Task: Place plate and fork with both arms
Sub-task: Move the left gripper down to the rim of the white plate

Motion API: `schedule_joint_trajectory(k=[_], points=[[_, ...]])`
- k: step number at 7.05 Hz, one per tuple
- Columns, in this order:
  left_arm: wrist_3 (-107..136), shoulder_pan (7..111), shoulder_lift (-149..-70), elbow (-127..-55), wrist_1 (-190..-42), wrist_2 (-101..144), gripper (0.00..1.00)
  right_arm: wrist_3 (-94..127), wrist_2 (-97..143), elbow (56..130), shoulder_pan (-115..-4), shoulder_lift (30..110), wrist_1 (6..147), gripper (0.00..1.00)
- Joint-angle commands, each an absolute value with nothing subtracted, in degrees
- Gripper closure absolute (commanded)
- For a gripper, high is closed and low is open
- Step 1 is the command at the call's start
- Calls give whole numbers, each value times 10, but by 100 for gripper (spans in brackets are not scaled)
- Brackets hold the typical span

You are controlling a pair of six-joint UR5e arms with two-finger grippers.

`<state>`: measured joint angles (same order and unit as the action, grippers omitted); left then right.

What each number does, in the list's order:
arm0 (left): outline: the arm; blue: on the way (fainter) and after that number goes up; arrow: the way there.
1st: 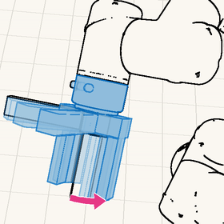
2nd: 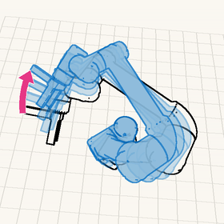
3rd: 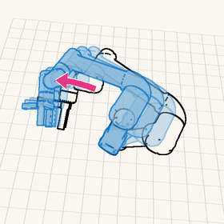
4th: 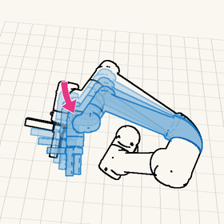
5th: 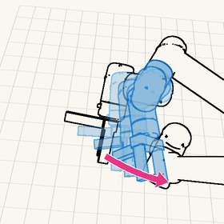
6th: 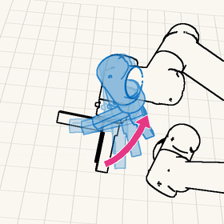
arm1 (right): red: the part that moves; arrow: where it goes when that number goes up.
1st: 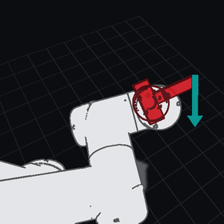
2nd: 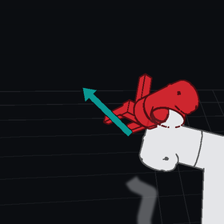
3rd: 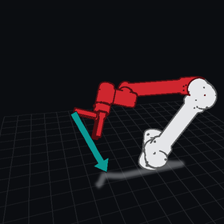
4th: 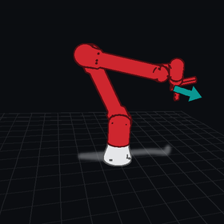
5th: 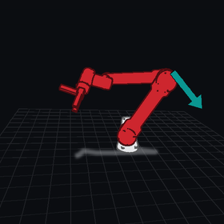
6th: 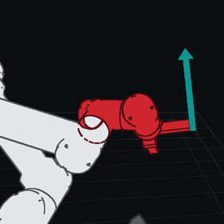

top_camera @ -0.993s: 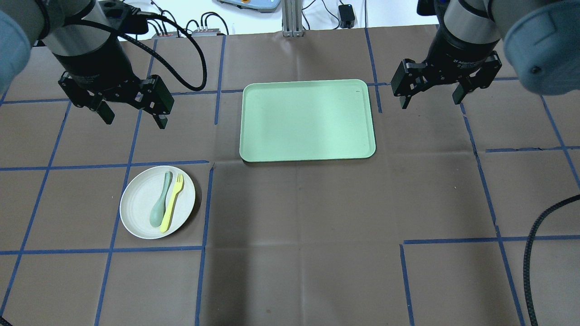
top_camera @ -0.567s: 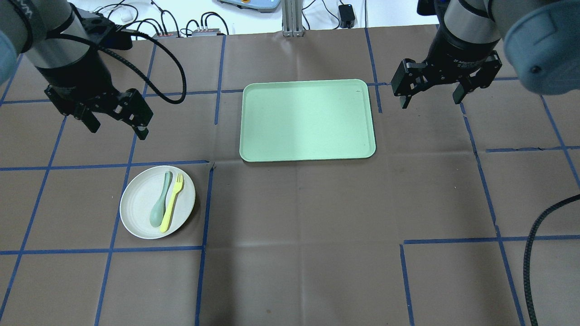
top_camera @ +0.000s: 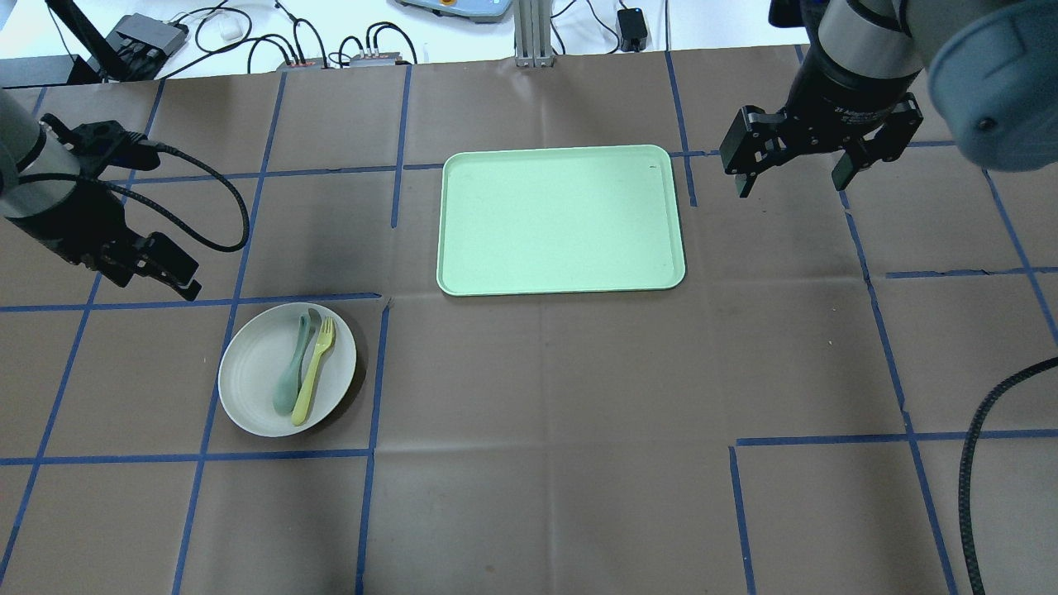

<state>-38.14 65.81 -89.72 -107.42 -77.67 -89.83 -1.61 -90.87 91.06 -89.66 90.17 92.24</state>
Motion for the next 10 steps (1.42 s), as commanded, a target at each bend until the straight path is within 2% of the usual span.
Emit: schedule_joint_trajectory(k=[1,4,10], points=[[-402,621,-937,-1148,-681,-838,0,-16,-909,911,-895,902,922,0],[-408,600,-1051,-1153,-612,-812,1,-16,-909,911,-896,902,922,0],[-432,594,-1056,-1172,-592,-816,3,-16,-908,907,-896,902,922,0]])
